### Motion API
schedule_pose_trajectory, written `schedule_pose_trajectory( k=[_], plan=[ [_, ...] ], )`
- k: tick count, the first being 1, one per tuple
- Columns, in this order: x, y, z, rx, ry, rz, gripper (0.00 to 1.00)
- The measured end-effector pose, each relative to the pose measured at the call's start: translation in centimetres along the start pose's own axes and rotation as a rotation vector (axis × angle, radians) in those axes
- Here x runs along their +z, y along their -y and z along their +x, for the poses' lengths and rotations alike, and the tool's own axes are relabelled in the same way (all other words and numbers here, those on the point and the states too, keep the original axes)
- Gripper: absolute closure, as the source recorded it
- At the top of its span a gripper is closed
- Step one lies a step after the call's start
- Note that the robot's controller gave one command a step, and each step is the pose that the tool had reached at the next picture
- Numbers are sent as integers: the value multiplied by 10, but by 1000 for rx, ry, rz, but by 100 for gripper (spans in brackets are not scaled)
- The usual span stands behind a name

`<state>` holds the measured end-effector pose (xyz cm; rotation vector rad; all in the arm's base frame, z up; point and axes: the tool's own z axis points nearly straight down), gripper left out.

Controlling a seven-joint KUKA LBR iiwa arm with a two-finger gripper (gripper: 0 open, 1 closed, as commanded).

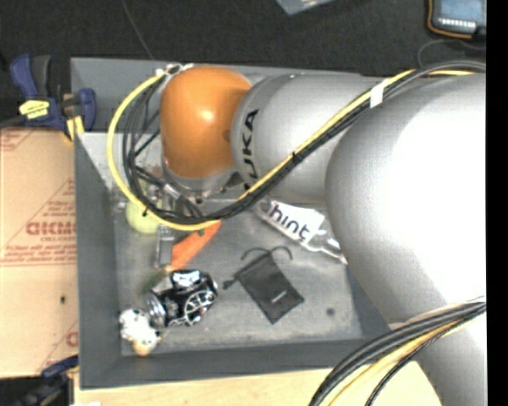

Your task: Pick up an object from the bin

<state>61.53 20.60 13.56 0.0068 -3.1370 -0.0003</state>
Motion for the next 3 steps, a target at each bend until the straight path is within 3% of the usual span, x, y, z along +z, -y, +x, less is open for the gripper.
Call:
schedule_pose_trajectory(
  k=[1, 2, 3],
  plan=[
    [-5, 1, -2, 3, 7, -1, 0],
    [3, 15, 7, -73, 10, -2, 0],
    [25, 39, 26, -140, 9, 1, 0]
  ],
)
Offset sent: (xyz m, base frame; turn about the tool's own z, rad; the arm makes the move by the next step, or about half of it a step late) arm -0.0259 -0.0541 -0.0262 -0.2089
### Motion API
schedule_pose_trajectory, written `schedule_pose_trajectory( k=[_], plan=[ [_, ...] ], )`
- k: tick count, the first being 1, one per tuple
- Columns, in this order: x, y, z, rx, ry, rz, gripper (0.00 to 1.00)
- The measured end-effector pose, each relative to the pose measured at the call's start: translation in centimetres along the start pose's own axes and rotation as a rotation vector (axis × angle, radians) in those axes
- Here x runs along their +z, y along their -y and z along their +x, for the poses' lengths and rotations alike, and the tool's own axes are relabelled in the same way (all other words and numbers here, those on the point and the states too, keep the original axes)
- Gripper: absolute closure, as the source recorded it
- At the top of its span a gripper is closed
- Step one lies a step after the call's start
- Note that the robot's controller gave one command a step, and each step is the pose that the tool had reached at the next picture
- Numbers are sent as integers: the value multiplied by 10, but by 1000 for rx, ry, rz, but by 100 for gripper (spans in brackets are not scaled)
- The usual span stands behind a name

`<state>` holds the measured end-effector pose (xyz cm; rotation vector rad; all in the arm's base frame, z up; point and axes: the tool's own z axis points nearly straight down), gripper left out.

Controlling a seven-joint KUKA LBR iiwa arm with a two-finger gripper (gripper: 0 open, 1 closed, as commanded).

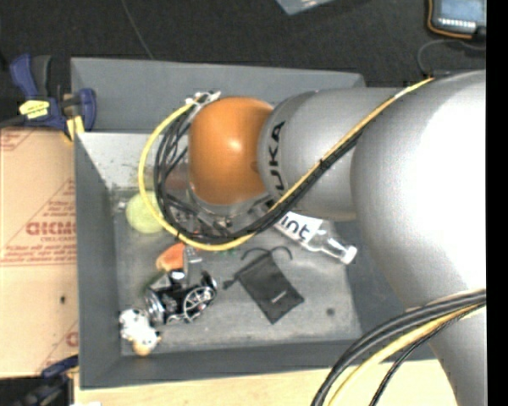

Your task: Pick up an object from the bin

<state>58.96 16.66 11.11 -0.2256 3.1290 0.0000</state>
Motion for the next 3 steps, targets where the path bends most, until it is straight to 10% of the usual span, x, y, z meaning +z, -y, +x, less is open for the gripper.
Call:
schedule_pose_trajectory(
  k=[1, 2, 3],
  plan=[
    [6, 17, 10, 4, 1, -3, 0],
    [40, 11, 13, -259, 2, -1, 100],
    [40, 11, 13, -258, 2, -1, 100]
  ],
)
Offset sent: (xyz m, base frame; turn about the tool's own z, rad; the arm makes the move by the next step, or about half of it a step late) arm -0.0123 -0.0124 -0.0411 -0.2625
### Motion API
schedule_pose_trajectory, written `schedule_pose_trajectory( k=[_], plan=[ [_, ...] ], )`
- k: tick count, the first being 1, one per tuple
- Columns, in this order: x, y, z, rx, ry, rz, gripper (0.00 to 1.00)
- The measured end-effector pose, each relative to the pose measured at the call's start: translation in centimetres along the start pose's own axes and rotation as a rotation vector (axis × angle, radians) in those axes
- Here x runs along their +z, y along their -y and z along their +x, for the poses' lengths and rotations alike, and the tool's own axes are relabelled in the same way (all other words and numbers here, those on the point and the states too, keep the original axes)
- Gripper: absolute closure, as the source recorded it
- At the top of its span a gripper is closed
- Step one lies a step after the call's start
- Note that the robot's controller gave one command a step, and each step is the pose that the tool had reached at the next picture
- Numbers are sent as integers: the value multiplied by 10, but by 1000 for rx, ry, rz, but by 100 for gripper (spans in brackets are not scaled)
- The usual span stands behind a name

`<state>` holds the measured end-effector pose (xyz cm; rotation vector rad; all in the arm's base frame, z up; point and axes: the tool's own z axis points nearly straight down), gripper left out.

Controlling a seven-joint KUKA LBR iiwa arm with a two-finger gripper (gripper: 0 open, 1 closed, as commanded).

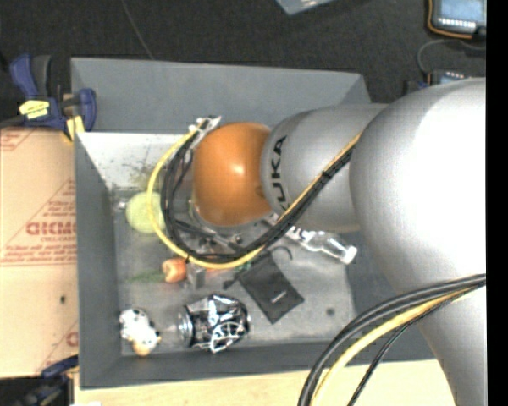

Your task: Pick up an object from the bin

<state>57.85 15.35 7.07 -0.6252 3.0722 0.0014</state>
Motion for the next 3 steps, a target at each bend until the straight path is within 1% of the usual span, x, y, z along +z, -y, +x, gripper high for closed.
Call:
schedule_pose_trajectory(
  k=[1, 2, 3],
  plan=[
    [-83, -5, -6, -21, 4, -1, 100],
    [-83, -5, -6, -20, 3, -1, 100],
    [-206, 11, -22, -11, 9, 0, 100]
  ],
)
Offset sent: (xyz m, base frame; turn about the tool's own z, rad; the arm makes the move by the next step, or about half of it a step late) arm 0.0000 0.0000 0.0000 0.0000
